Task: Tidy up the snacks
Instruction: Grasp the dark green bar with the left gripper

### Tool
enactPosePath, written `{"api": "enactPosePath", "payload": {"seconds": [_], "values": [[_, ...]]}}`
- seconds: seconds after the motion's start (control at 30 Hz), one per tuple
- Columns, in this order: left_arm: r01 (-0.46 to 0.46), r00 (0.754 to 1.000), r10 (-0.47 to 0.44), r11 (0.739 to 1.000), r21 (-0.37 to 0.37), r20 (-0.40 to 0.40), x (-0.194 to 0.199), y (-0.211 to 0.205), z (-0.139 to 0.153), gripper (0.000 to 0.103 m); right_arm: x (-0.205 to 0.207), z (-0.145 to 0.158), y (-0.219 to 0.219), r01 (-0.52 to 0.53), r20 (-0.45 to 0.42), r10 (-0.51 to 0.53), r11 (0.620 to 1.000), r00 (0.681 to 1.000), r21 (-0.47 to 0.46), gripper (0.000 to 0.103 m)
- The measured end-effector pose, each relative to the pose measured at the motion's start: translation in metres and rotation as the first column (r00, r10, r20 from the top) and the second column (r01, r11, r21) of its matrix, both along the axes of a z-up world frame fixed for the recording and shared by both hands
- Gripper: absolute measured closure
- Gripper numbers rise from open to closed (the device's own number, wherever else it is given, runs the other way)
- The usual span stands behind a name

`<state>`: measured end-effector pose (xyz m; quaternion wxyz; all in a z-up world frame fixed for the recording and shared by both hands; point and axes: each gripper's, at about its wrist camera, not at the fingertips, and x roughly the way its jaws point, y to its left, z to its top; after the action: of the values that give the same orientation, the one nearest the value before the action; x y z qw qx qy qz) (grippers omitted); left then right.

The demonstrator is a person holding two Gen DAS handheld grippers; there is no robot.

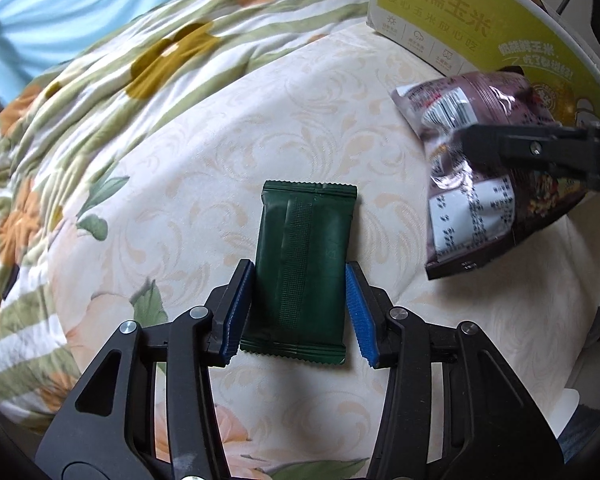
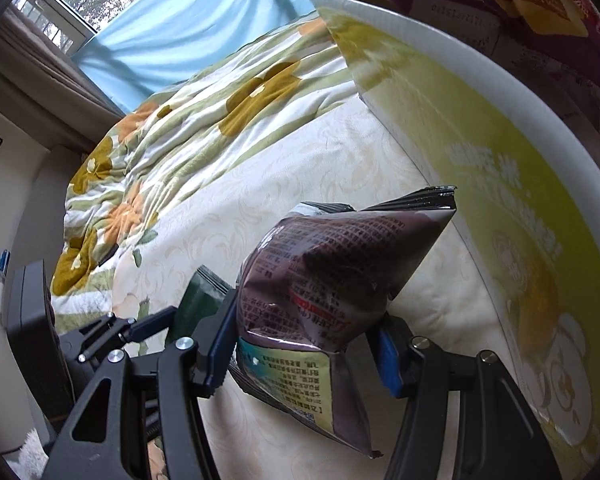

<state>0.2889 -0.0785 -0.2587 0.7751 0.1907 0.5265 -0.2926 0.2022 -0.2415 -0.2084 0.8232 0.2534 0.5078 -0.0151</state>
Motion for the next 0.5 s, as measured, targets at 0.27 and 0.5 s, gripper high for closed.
{"api": "enactPosePath", "payload": {"seconds": [0.27, 0.5], "values": [[-0.065, 0.998, 0.065, 0.998, -0.002, -0.017, -0.014, 0.023, 0.001, 0.061, -0.017, -0.003, 0.004, -0.029, -0.013, 0.029, 1.000, 1.000, -0.010, 0.048], [-0.128, 0.991, 0.126, 0.990, -0.055, -0.036, -0.033, 0.036, 0.018, 0.061, -0.030, 0.004, 0.011, -0.054, -0.012, 0.054, 0.998, 0.998, -0.022, 0.048]]}}
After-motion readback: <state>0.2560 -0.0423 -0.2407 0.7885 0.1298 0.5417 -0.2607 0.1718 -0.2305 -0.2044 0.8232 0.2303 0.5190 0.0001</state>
